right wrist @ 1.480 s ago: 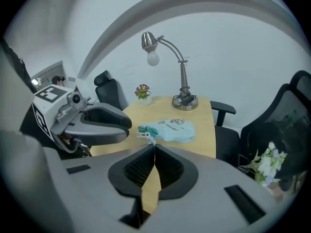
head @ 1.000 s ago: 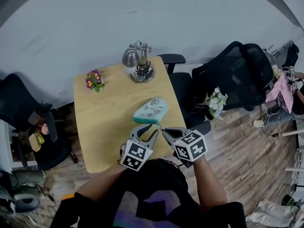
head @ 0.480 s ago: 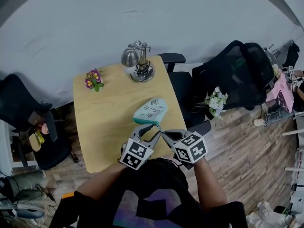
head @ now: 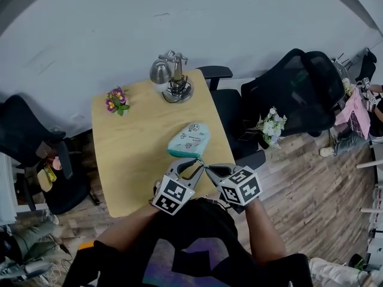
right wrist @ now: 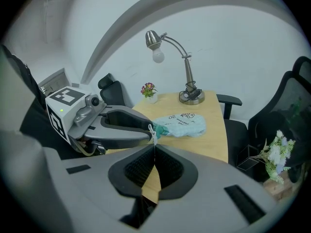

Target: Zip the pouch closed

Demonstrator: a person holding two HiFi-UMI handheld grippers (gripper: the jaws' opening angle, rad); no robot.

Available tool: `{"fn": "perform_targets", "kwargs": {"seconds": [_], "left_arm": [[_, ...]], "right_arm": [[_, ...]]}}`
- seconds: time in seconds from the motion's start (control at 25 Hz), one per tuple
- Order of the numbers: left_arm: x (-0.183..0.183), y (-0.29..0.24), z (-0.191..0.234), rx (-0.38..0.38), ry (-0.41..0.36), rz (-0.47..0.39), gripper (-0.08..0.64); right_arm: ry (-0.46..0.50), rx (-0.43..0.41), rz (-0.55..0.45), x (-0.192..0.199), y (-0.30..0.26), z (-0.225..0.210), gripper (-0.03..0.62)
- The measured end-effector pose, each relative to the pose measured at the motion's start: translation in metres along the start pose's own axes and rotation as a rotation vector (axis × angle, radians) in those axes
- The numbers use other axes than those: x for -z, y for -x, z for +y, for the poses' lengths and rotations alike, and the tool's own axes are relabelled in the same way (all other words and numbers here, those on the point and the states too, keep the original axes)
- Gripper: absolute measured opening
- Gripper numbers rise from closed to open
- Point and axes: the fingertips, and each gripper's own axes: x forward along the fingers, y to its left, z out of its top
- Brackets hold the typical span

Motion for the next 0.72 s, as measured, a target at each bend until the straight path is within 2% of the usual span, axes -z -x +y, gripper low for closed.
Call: {"fn": "perform_targets", "kwargs": {"seconds": [0.24, 0.36, 0.72], "left_arm": [[0.000, -0.002, -0.007, 0.019, -0.014, -0.002, 0.027], [0.002, -0.004, -0.013, 0.033, -0.030, 0.012, 0.025], [0.001, -0.005, -0.006, -0.008, -0.024, 0.015, 0.012]], "right_arm": [[-0.019, 0.013, -0.001, 0.005, 0.003, -0.004, 0.020], [-0.023, 0.013, -0.011, 0.004, 0.005, -0.003, 0.020], [-0.027, 0.023, -0.026, 0.002, 0.008, -0.007, 0.020]]}}
